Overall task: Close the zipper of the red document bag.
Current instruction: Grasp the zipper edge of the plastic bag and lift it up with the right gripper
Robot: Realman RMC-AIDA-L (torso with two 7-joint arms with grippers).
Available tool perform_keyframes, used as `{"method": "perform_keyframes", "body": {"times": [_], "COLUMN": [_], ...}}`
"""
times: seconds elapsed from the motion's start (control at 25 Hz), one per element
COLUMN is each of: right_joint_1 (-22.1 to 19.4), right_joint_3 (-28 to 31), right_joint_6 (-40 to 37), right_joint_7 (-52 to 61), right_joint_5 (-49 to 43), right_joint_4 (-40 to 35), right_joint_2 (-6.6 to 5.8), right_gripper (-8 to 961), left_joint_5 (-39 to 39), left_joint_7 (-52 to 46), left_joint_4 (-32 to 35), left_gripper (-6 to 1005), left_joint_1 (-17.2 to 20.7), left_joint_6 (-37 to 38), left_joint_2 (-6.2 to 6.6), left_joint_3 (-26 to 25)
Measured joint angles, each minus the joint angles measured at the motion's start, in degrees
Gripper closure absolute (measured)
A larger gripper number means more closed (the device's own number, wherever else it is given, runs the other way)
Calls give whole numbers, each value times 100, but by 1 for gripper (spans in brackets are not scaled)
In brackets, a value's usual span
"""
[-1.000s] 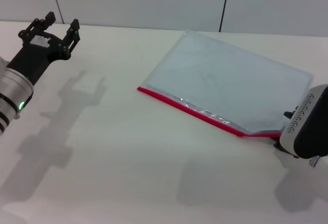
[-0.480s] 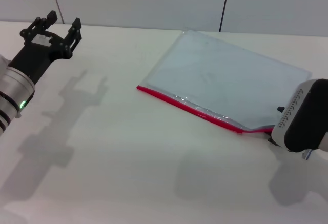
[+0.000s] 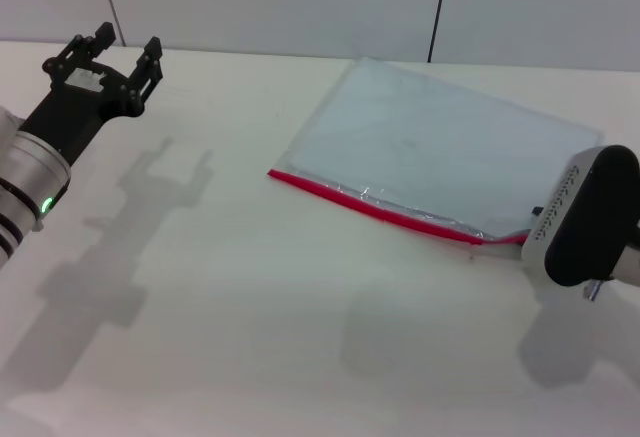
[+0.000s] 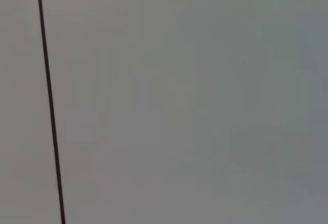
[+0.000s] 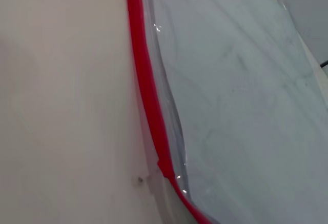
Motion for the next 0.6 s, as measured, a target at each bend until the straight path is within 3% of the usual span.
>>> {"method": "perform_keyframes", "body": {"times": [0.6], "right_joint_1": [59], "right_joint_3": [139], "right_joint_6": [-52], "right_joint_7": [459], "right_joint_5": [-28], "right_joint_4": [-197], "right_joint_2": [19], "right_gripper": [727], "left_joint_5": [97], "left_joint_7": [-159], "left_joint_4": [14], "left_gripper": [484], "left_joint_1": [-8], "left_joint_6": [-54], "left_joint_2": [3], "left_joint_3": [5]}}
